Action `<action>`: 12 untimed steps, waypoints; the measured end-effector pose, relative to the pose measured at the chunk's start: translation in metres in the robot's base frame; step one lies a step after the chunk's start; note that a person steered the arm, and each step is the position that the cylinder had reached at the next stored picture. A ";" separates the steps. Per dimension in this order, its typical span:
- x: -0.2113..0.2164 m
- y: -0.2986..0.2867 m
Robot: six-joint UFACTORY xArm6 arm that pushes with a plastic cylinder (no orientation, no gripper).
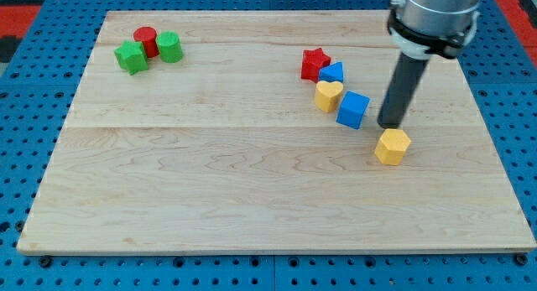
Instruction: Move the yellow heart to the bottom right of the green star
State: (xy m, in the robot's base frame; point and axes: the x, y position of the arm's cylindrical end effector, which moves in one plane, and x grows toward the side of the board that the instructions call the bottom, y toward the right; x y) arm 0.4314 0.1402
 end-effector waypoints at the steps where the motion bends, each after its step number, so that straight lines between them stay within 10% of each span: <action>1: 0.002 -0.001; 6: -0.067 -0.104; 12: 0.023 -0.295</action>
